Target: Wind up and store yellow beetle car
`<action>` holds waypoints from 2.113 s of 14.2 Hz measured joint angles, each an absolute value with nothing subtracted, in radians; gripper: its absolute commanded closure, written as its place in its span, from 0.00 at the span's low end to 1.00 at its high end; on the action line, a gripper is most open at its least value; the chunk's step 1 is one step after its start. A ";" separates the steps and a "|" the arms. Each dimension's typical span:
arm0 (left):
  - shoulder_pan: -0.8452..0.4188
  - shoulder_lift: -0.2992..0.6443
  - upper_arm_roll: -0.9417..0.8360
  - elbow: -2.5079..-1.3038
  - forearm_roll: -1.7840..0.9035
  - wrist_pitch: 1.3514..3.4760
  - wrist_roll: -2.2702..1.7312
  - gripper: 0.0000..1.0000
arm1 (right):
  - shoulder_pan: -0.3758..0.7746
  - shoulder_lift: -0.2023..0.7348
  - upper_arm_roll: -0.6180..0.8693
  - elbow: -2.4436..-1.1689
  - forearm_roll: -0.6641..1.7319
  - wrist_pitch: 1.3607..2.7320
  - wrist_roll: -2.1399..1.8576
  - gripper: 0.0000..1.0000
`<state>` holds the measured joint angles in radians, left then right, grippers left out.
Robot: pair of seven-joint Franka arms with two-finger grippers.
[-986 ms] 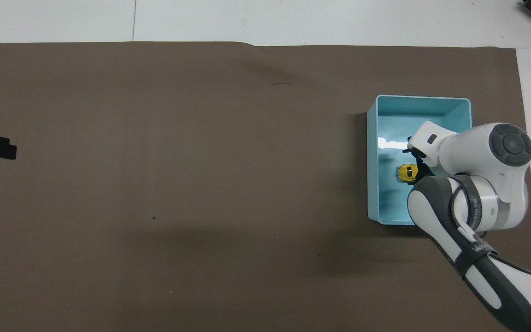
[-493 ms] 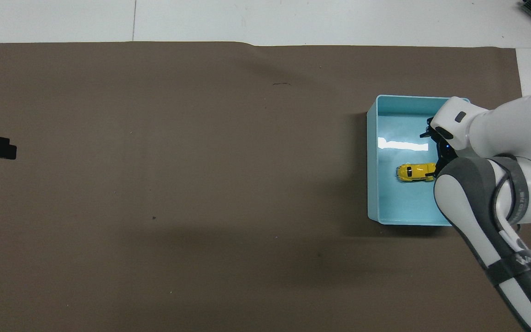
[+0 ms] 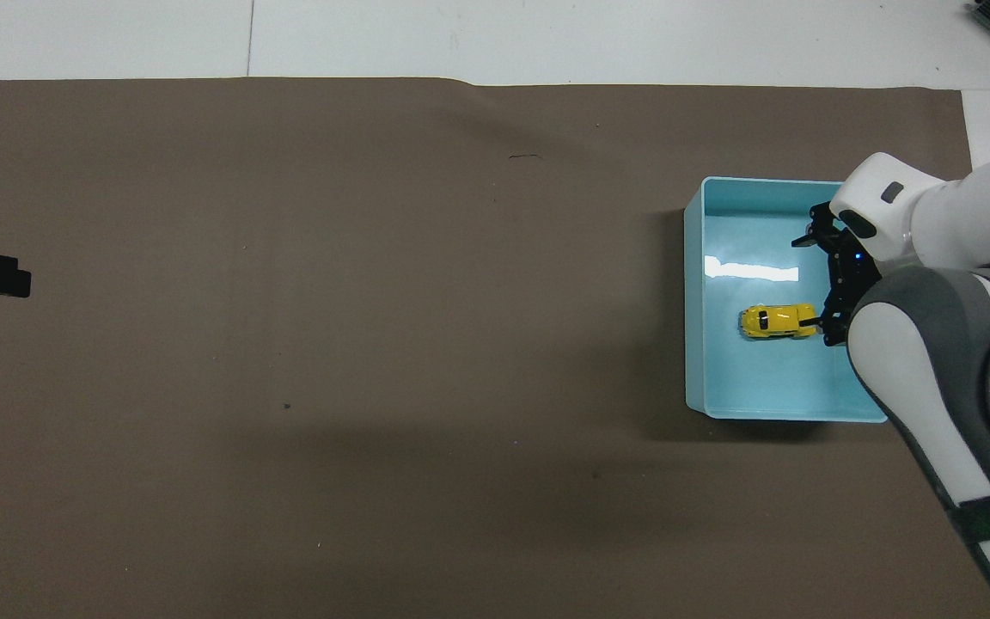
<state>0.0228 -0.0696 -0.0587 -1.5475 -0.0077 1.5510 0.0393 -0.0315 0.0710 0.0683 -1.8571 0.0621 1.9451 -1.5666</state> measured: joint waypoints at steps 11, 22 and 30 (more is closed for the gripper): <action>0.023 -0.070 -0.059 -1.548 -0.008 1.551 0.039 0.00 | -0.020 -0.007 0.002 -1.767 0.063 1.810 -1.251 0.00; 0.023 -0.070 -0.059 -1.548 -0.008 1.551 0.039 0.00 | 0.021 -0.010 -0.015 -1.702 0.061 1.749 -0.689 0.00; 0.023 -0.070 -0.059 -1.548 -0.008 1.551 0.039 0.00 | 0.031 -0.013 -0.086 -1.642 0.063 1.663 -0.395 0.00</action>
<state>0.0228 -0.0696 -0.0587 -1.5475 -0.0077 1.5510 0.0393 0.0310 -0.0127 -0.0863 -1.6418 0.0632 1.6633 -0.3950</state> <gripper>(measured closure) 0.000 0.000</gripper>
